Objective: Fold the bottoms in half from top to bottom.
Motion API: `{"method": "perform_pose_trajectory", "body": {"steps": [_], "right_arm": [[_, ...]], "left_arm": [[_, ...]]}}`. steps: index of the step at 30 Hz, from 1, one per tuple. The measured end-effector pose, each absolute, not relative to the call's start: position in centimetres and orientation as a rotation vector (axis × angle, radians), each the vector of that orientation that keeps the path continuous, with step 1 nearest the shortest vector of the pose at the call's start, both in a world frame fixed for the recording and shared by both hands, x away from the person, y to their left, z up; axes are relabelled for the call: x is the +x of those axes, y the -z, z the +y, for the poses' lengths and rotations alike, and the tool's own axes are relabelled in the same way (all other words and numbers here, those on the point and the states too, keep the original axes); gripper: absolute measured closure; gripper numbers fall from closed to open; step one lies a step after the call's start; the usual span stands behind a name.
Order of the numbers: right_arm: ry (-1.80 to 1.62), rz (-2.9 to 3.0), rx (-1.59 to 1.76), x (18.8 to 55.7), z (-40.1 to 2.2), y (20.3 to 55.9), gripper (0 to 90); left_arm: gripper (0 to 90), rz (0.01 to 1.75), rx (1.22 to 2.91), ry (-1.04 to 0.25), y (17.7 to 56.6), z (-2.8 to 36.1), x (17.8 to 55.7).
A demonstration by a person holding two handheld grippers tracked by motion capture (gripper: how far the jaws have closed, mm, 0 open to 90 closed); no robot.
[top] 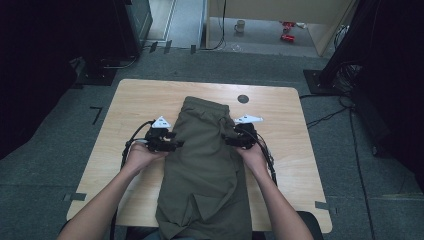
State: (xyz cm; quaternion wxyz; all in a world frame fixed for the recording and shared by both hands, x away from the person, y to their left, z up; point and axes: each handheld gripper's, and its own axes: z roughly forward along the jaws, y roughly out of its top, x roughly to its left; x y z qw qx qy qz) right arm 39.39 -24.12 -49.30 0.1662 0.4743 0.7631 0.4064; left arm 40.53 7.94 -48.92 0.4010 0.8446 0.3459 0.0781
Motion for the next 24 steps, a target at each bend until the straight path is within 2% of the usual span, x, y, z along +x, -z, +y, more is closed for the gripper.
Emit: {"method": "perform_pose_trajectory", "body": {"steps": [12,21,24], "right_arm": [[-1.129,2.166,1.367,43.1,-22.7,49.9,34.0],[-1.125,2.156,1.371,44.9,-23.0,50.1,35.7],[-1.126,2.139,1.351,45.2,-23.2,50.2,35.4]], "left_arm": [[44.3,0.921,2.130,-0.175,48.5,7.6,45.0],[46.4,0.919,2.111,-0.206,48.9,6.8,46.5],[46.2,0.926,2.155,-0.178,49.1,6.3,47.4]]}}
